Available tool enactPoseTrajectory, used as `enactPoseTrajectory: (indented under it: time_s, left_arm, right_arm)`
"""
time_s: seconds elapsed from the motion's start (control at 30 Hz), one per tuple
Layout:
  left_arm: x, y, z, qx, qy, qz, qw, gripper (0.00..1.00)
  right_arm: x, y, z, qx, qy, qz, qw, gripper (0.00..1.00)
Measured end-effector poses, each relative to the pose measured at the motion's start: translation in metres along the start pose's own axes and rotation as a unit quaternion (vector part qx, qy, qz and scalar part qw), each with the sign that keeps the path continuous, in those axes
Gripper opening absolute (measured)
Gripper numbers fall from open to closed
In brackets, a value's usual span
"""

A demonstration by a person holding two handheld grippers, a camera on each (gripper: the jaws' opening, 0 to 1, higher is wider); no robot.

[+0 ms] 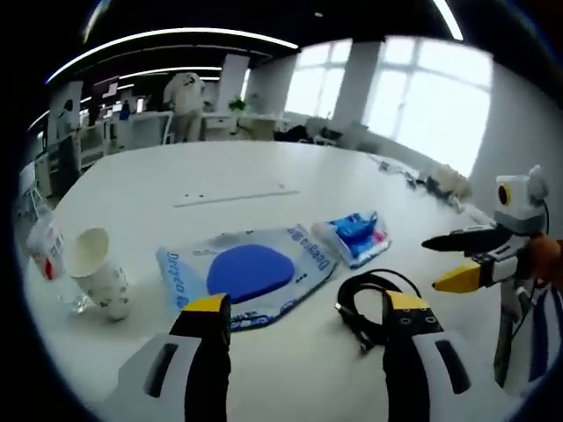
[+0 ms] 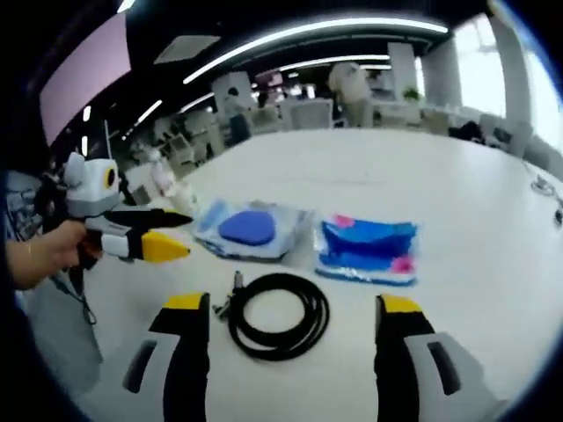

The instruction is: Arrange the tabletop items into an orderly group along one side of the table until the central work area is clear of visible clutter.

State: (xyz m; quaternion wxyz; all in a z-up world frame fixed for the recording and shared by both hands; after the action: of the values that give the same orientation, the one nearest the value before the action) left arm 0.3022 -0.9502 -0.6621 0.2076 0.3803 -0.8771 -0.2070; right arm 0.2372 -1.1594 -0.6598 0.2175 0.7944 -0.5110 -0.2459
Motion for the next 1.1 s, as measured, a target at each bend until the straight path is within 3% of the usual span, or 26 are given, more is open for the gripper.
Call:
enactPoseTrajectory:
  time_s: [0.23,0.37,0.57,0.77,1.1]
  left_arm:
    - [-0.016,0.028,-0.004,0.005,-0.025,0.005,0.9997,0.86]
    - [-0.027,0.047,-0.006,0.005,-0.021,0.007,0.9997,0.92]
    - [-0.046,0.079,-0.002,0.005,-0.024,-0.011,0.9996,0.94]
    - [-0.06,0.105,-0.001,0.017,-0.024,-0.028,0.9992,0.99]
    - [-0.082,0.146,0.006,0.007,-0.045,-0.062,0.997,0.99]
  right_arm:
    - [-0.008,0.017,-0.006,-0.002,0.04,-0.02,0.999,0.88]
    - [-0.011,0.025,-0.007,-0.008,0.056,-0.027,0.998,0.93]
    - [-0.015,0.037,-0.011,-0.007,0.059,-0.03,0.9977,0.99]
    - [-0.015,0.052,-0.008,-0.017,0.068,-0.025,0.9973,1.0]
    - [-0.016,0.07,-0.008,-0.014,0.075,-0.011,0.997,1.0]
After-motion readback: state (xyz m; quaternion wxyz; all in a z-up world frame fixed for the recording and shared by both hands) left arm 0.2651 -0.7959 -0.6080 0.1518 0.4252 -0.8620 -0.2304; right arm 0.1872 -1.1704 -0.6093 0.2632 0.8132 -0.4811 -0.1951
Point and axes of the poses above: the point that each gripper's makers call its tool centre point, and the gripper's own axes: y roughly backward along the fingers, x roughly to its right, z roughly out of its underside, the point moved 5 cm from there along y, roughly backward along the fingers, and after that the axes turned 3 degrees about -x, right-handed, at the moved point
